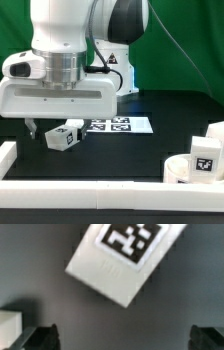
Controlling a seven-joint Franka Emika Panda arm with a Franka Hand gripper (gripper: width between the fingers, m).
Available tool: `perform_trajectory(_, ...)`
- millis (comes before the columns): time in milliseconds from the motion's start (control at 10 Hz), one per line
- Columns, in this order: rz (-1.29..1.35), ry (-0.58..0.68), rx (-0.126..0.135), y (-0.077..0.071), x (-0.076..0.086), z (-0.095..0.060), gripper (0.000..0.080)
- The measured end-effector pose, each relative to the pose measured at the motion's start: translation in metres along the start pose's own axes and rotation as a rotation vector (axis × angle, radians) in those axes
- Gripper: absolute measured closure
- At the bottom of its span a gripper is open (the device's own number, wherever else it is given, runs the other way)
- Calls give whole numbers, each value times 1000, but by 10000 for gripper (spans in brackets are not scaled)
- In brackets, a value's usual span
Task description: Assemble stool
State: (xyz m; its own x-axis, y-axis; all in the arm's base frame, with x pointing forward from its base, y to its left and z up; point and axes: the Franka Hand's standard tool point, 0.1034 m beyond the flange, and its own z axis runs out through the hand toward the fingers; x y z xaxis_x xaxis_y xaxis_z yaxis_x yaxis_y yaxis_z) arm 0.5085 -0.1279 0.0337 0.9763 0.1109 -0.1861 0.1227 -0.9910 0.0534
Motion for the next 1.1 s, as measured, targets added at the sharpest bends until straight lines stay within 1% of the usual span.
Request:
perform_trajectory(100, 2, -40, 10, -3, -1, 3, 150)
perform_trajectory(200, 1, -122, 31, -7, -5, 3, 150)
perform_trajectory(300, -4, -162, 38, -8, -3, 4, 150)
perform_trajectory(400, 33, -251, 59, -12, -9, 4, 150)
perform_trajectory(500, 156, -343, 68, -10, -16, 1, 150)
perform_trajectory(600, 242, -441, 66, -11, -22, -1, 150)
perform_trajectory(800, 232, -448, 64, -11, -19, 2, 150)
perform_trajectory(1100, 241, -452, 67, -10, -20, 2, 150)
